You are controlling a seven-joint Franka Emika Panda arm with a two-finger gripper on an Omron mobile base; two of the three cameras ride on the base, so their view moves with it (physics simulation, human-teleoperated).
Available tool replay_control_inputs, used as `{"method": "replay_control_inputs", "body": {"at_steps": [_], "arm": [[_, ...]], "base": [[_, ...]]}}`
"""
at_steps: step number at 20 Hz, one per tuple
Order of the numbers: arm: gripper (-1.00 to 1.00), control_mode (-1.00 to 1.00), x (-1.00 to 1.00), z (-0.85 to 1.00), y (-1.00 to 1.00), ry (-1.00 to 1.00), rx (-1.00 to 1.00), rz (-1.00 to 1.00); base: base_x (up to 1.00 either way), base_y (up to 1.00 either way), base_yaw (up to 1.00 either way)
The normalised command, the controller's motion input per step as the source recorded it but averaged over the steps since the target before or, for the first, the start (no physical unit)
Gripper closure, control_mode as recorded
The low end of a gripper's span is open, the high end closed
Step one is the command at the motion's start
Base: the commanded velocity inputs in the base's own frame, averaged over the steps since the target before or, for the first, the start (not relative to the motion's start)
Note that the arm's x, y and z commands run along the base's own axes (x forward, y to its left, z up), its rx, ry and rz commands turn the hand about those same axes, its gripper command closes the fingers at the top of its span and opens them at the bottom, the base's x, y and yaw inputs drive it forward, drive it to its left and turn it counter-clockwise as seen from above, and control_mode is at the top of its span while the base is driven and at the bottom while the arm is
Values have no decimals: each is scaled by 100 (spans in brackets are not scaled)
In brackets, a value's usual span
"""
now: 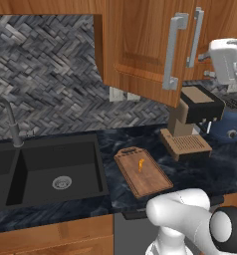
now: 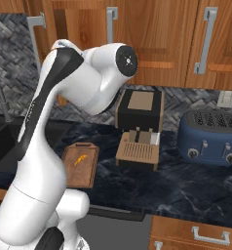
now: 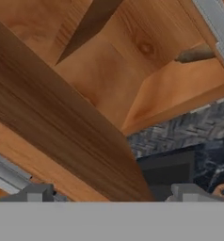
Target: Open the cabinet, retrieve the rolling pin, and place it next to the meat on the cutting board to prepare for tenderizing.
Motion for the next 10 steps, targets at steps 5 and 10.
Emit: {"method": "replay_control_inputs", "body": {"at_steps": [5,10], "arm": [[-100,-100,23,-4,20,2,4,12],[-100,-100,20,-2,25,3,2,10]], "base": [[0,0,0],[0,0,0]]}}
